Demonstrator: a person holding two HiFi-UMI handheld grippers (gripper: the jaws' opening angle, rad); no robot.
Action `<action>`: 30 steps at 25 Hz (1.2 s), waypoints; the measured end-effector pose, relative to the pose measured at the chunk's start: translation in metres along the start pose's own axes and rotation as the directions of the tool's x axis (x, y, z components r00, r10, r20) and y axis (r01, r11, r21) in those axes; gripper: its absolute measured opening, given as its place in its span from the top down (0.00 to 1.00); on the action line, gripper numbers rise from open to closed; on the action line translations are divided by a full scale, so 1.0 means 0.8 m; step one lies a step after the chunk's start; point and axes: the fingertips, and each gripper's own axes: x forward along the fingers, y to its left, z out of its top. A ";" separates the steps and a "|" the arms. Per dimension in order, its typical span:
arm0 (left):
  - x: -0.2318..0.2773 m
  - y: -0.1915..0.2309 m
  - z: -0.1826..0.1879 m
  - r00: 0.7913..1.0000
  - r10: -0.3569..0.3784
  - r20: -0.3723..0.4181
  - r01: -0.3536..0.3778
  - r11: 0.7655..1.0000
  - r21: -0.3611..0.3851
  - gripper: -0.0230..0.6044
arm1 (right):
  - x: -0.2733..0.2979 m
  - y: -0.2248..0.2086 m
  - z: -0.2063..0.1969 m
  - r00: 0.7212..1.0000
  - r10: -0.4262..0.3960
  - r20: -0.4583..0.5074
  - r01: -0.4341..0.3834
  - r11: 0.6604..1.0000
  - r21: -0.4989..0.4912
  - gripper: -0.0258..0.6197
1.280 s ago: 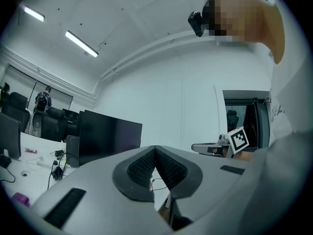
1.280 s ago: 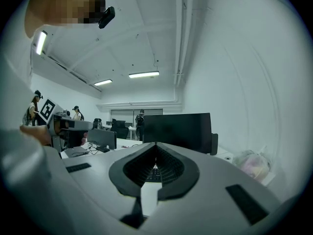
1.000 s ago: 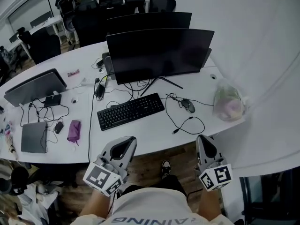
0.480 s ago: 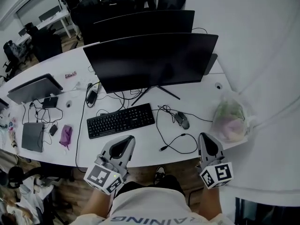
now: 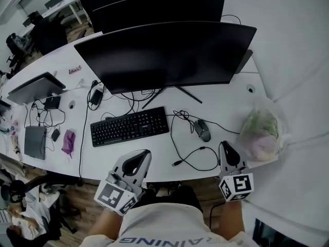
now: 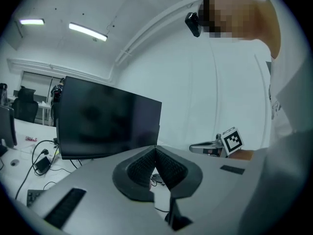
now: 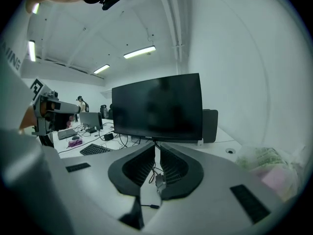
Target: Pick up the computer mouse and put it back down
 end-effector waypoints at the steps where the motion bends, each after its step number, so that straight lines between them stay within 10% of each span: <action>1: 0.005 0.004 -0.004 1.000 -0.004 -0.003 0.004 1.000 -0.008 0.96 | 0.009 -0.001 -0.009 1.000 -0.004 -0.027 0.004 1.000 -0.008 0.92; 14: 0.036 0.061 -0.061 0.997 -0.004 -0.073 -0.003 0.996 -0.090 0.96 | 0.130 0.001 -0.147 0.931 -0.016 -0.365 -0.032 0.992 -0.125 0.54; 30: 0.052 0.077 -0.102 0.988 0.047 -0.148 -0.069 0.986 -0.150 0.96 | 0.191 -0.024 -0.234 0.849 0.013 -0.528 -0.113 0.981 -0.157 0.48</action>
